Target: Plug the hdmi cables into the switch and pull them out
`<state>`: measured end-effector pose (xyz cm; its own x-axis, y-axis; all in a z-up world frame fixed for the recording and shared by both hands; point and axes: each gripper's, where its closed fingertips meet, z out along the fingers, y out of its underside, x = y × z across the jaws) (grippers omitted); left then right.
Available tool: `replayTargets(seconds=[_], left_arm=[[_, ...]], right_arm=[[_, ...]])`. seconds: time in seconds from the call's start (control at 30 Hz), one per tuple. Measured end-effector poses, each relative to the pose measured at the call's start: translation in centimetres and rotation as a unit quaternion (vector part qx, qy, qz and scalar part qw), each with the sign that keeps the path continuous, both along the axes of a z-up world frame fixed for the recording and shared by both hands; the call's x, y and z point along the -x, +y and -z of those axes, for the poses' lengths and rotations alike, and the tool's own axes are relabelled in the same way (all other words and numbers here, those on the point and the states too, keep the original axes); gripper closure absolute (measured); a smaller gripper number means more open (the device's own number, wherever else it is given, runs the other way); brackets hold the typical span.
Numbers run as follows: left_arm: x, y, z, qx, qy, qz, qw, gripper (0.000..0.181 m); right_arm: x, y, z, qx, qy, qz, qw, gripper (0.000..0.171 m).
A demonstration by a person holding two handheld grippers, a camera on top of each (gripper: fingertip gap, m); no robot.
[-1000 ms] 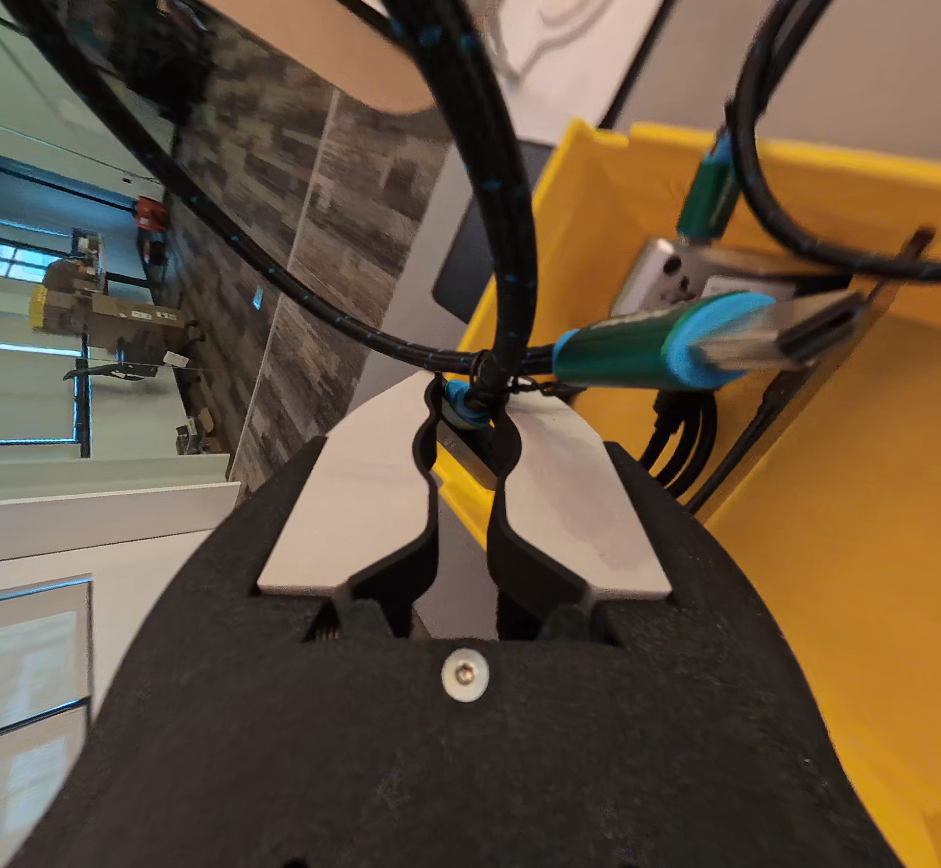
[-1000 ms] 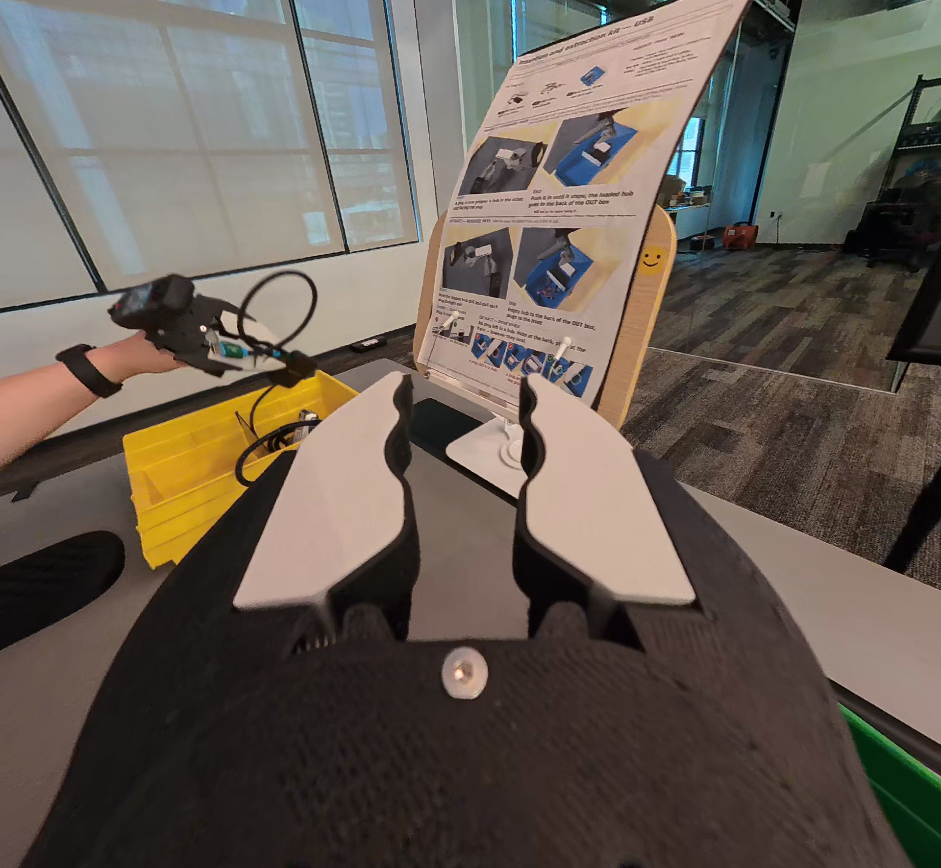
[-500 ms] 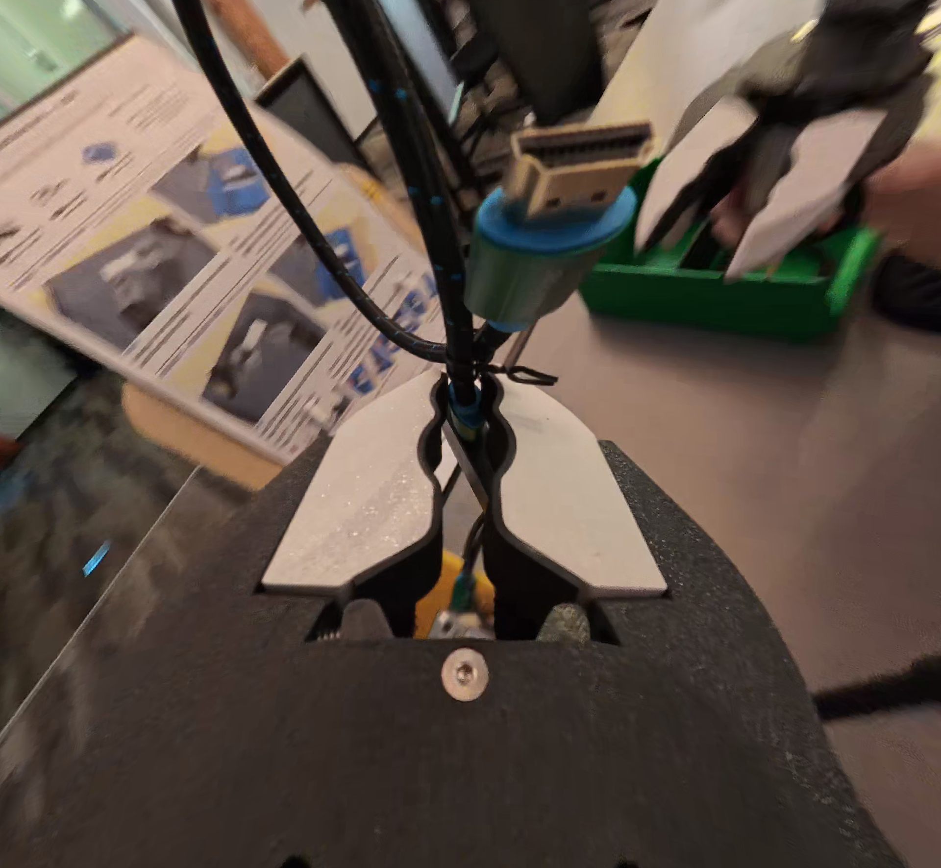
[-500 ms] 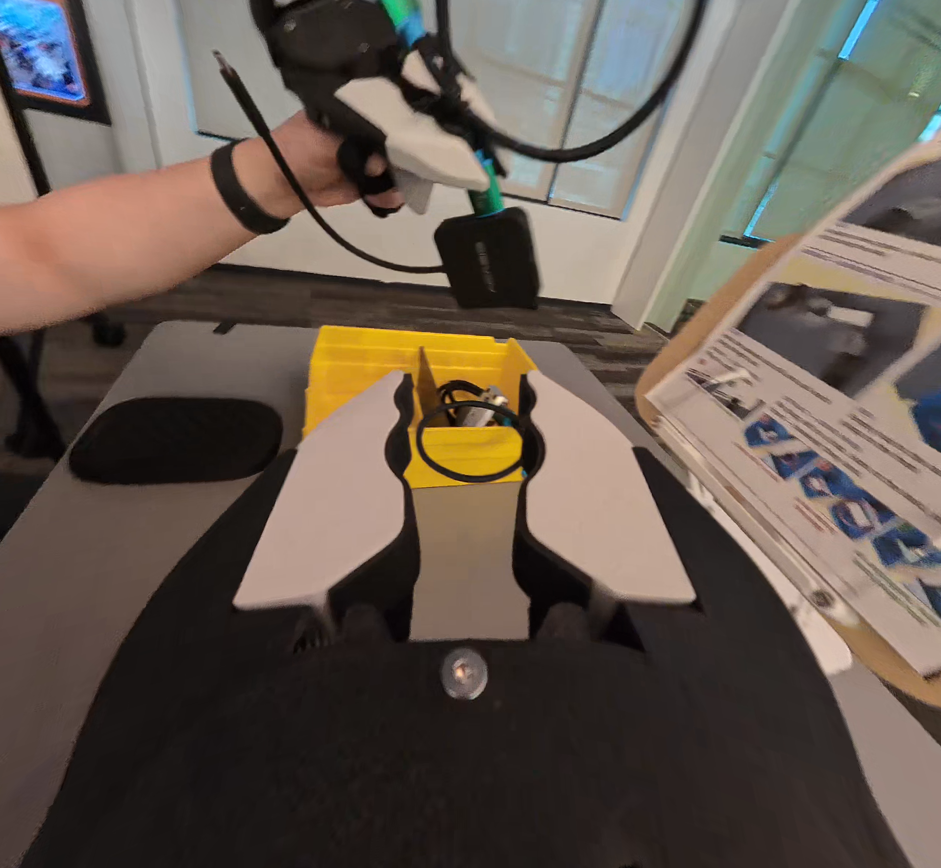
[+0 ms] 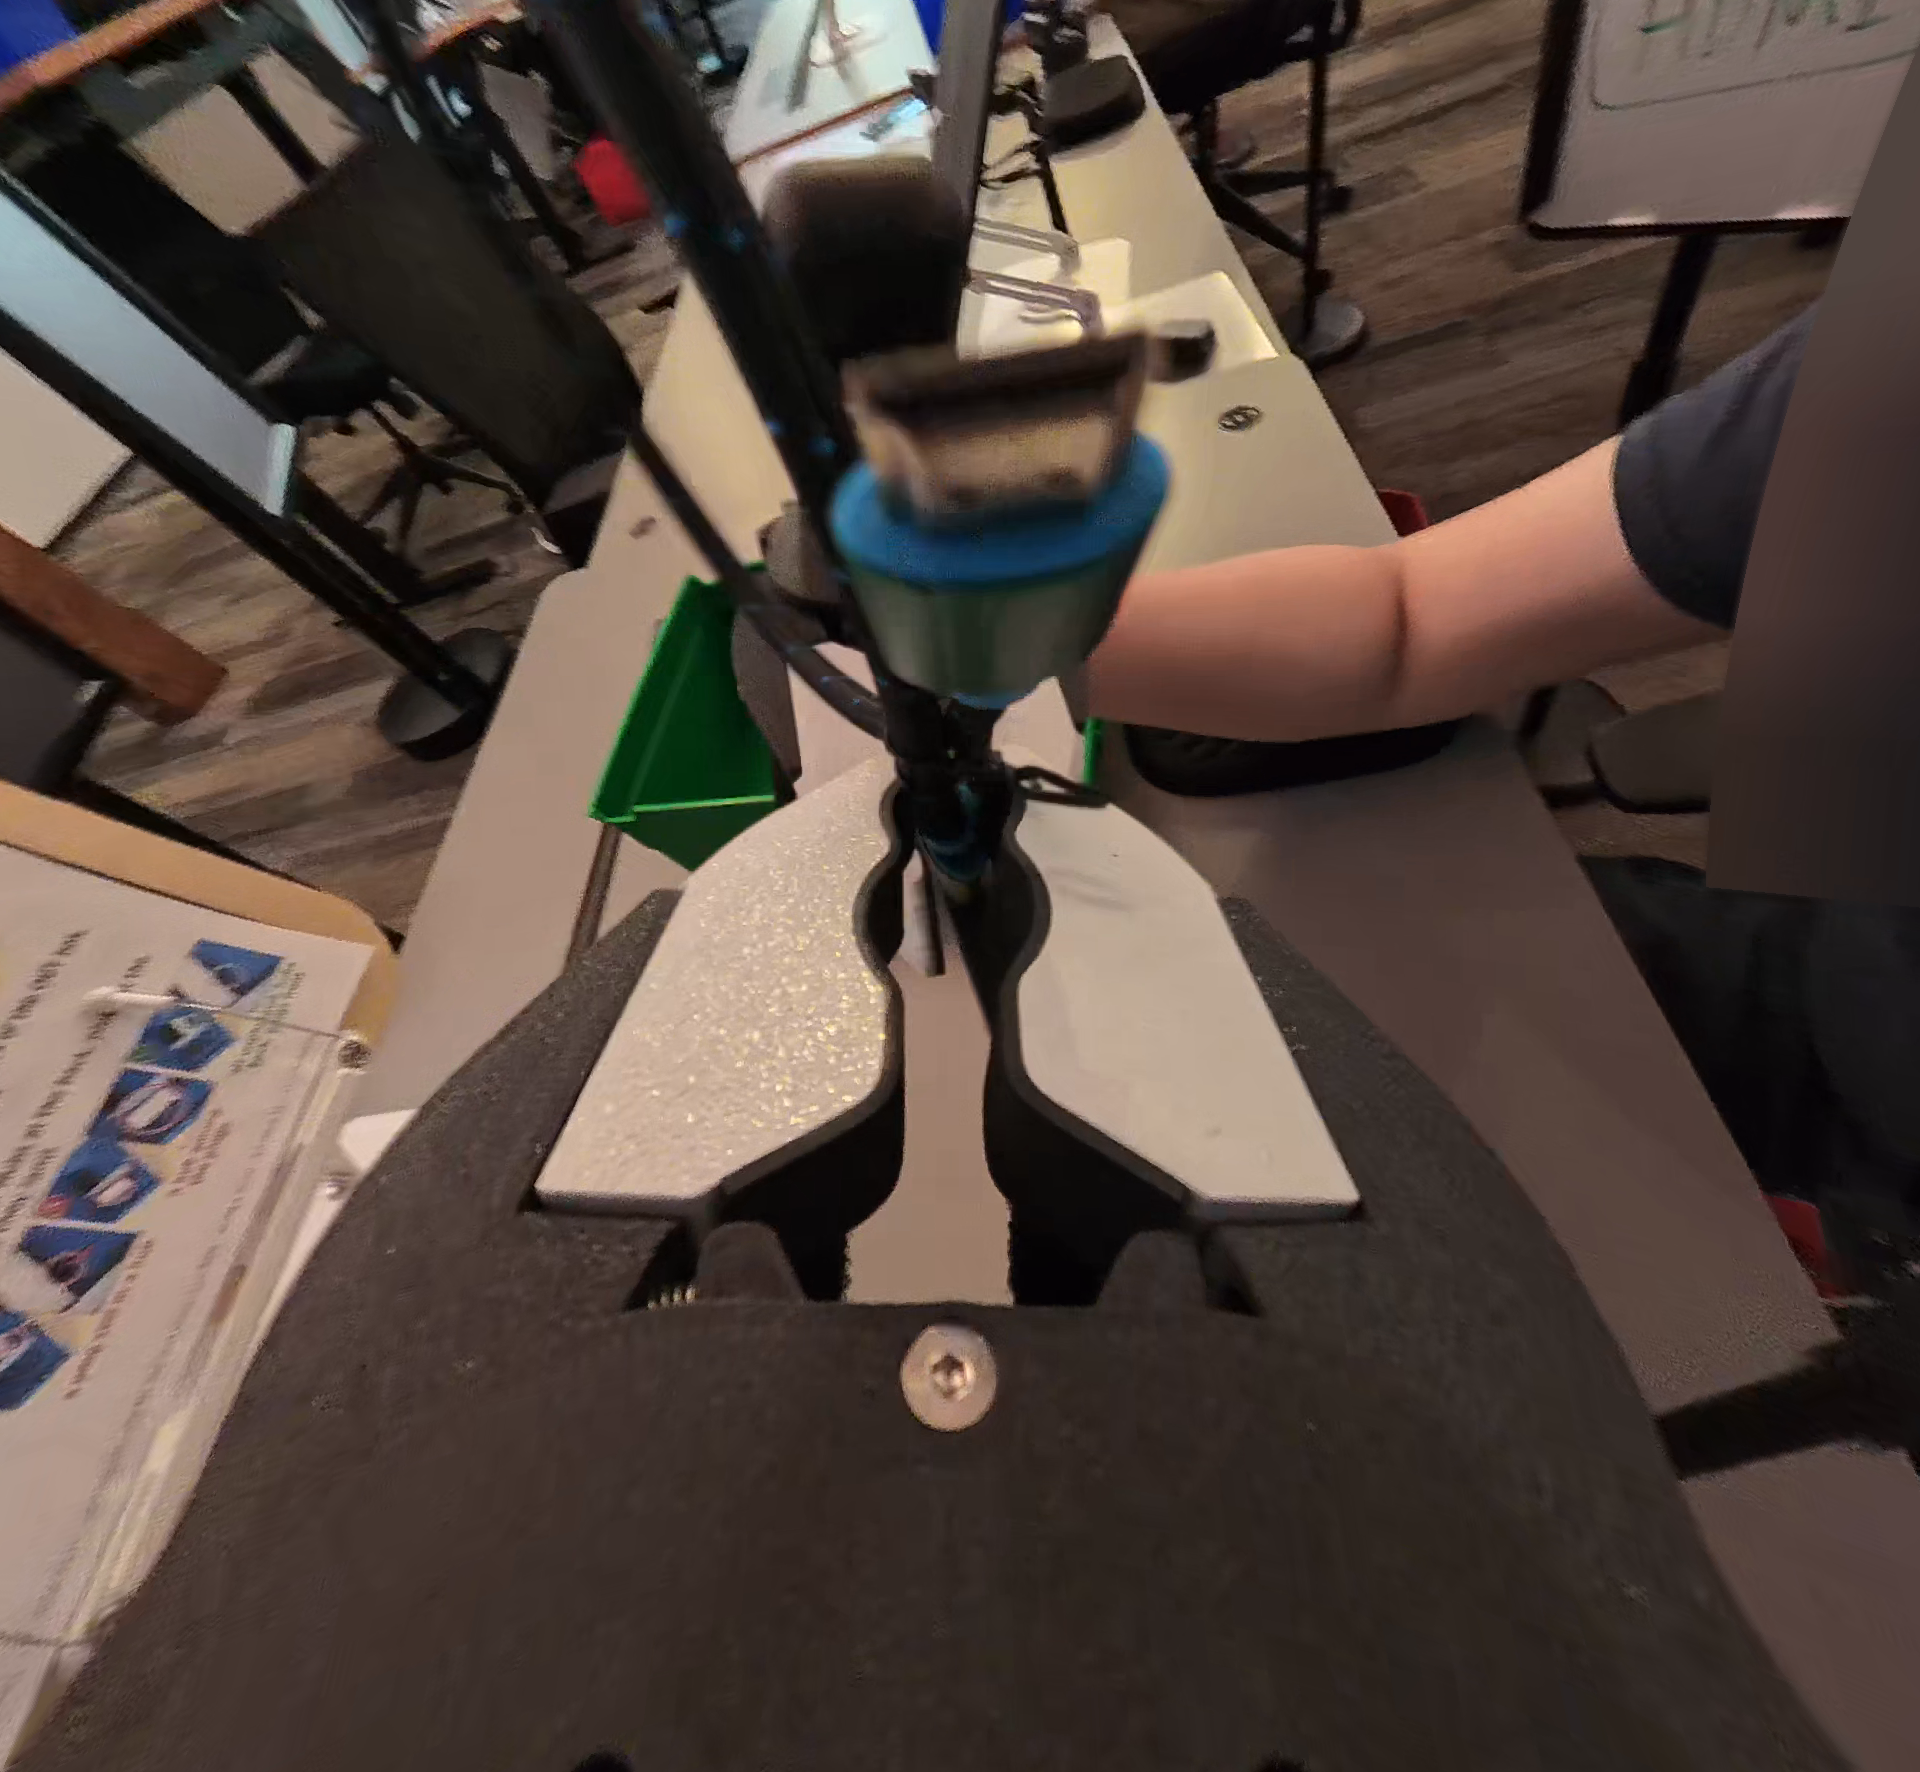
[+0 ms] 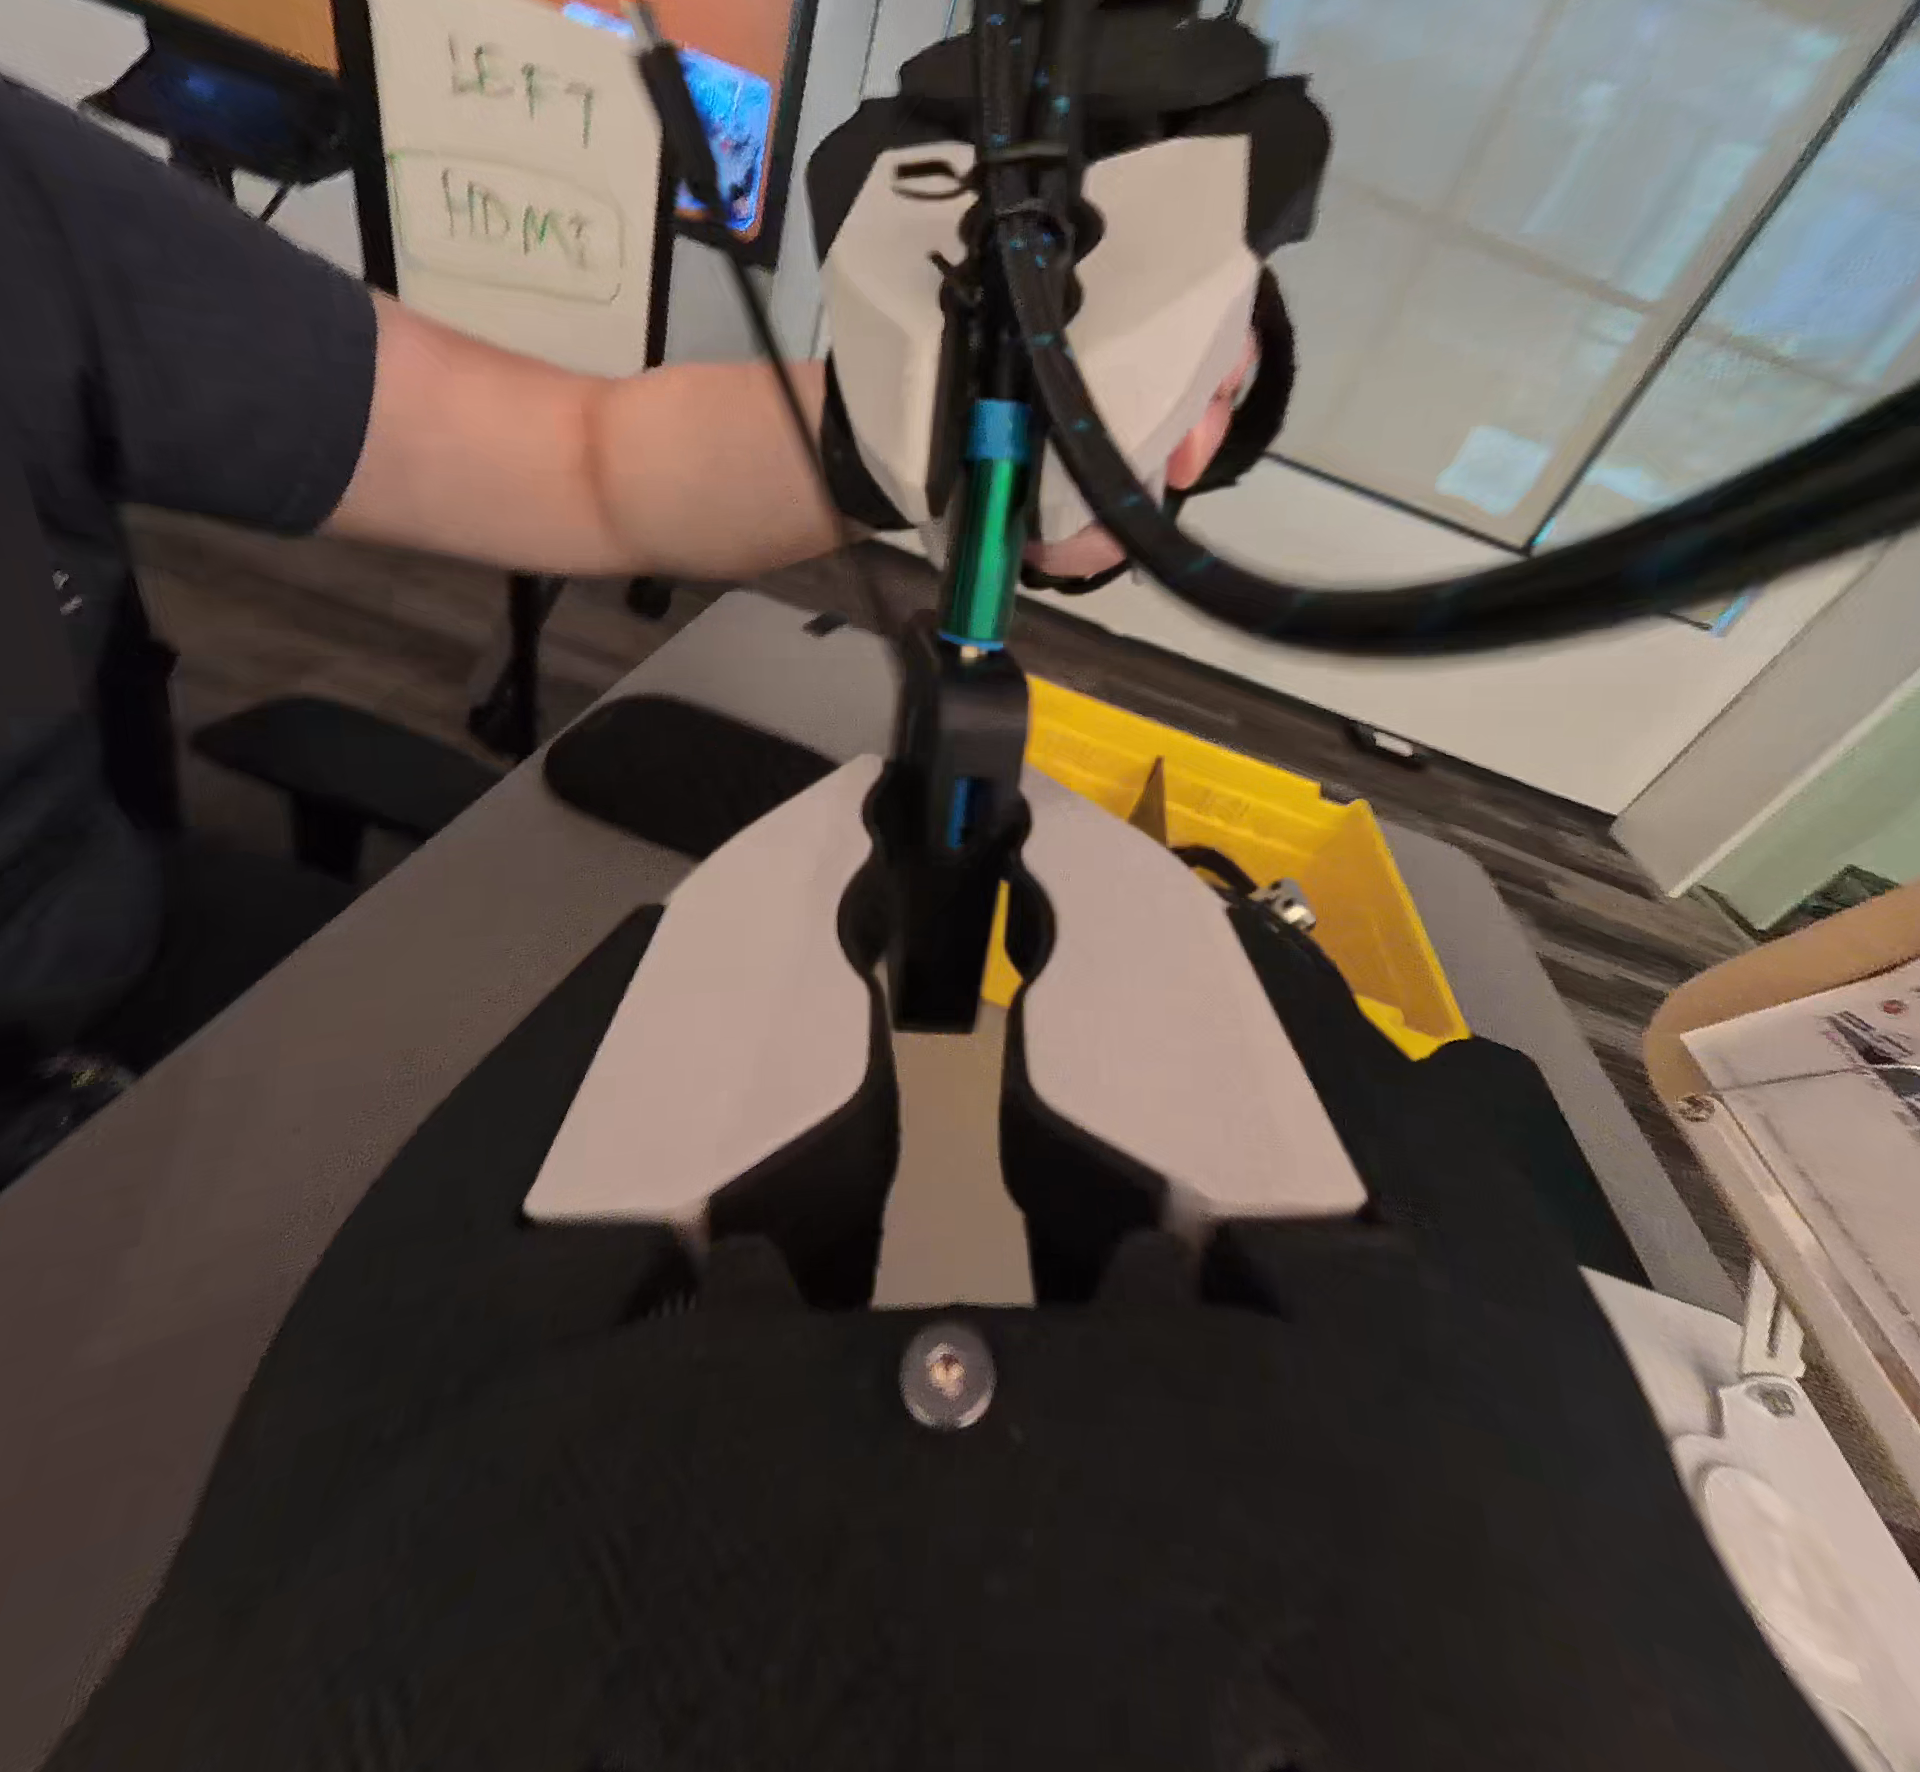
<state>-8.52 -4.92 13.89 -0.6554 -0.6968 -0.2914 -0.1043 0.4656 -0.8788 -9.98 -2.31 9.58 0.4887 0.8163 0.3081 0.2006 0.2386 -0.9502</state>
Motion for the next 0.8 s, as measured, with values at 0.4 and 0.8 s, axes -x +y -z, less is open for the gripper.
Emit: replayTargets(seconds=[0.4, 0.8], left_arm=[[1.2, 1.1, 2.6, 0.198, 0.102, -0.017, 0.975, 0.103], [3.2, 0.1, 8.7, 0.29, 0.262, 0.083, 0.917, 0.094]], right_arm=[[0.3, -2.0, 0.5, -0.136, -0.051, -0.049, 0.988, 0.158], [2.5, -2.3, 1.2, -0.21, -0.104, -0.062, 0.97, 0.158]])
